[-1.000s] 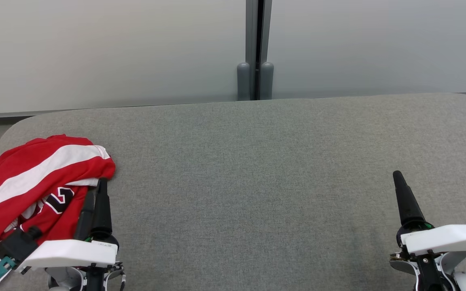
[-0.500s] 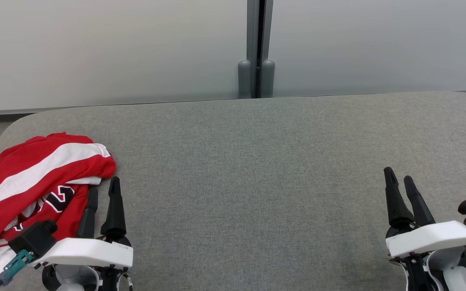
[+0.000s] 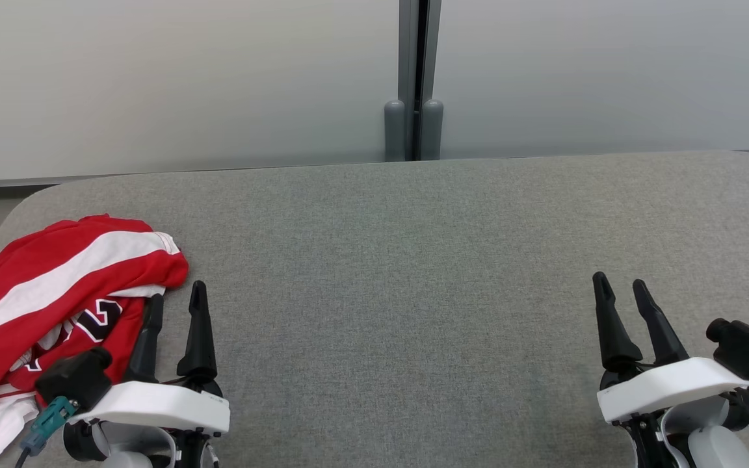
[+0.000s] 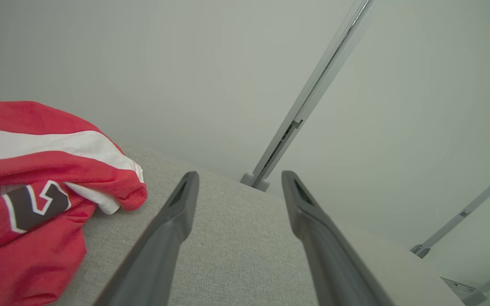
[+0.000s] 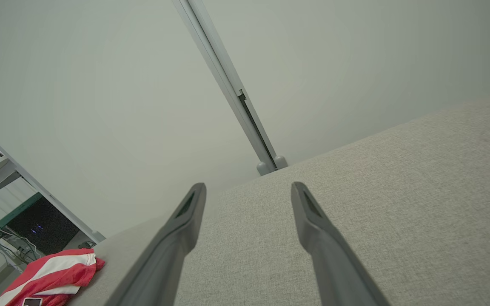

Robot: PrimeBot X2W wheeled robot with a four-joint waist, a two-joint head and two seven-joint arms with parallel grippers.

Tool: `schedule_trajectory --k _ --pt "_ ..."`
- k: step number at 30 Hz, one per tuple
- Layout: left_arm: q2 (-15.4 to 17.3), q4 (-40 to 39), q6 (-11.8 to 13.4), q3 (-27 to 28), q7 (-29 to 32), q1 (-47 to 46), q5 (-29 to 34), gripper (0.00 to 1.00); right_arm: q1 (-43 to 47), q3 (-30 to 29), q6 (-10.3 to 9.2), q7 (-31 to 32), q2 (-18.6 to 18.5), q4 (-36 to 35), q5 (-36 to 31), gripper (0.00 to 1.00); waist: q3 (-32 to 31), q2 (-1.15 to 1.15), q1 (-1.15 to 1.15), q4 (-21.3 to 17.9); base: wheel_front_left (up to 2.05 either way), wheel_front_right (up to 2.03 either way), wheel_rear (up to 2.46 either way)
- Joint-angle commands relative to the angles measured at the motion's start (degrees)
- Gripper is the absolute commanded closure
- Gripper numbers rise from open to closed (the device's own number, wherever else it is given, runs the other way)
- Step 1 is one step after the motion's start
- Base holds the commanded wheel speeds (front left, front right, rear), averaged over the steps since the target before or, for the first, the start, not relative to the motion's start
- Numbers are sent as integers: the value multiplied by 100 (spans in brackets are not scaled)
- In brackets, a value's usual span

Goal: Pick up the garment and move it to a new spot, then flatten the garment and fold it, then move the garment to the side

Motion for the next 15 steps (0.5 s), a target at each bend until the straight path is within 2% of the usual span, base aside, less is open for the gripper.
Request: schedule_trajectory --k 1,15 --pt "38 -36 32 -22 -59 -125 161 0 -127 31 23 -71 -73 -15 -138 0 -4 0 0 2 0 0 0" --pt "45 74 113 -141 -252 -130 800 0 -203 239 25 -265 -129 223 -778 0 -28 0 0 26 0 0 0"
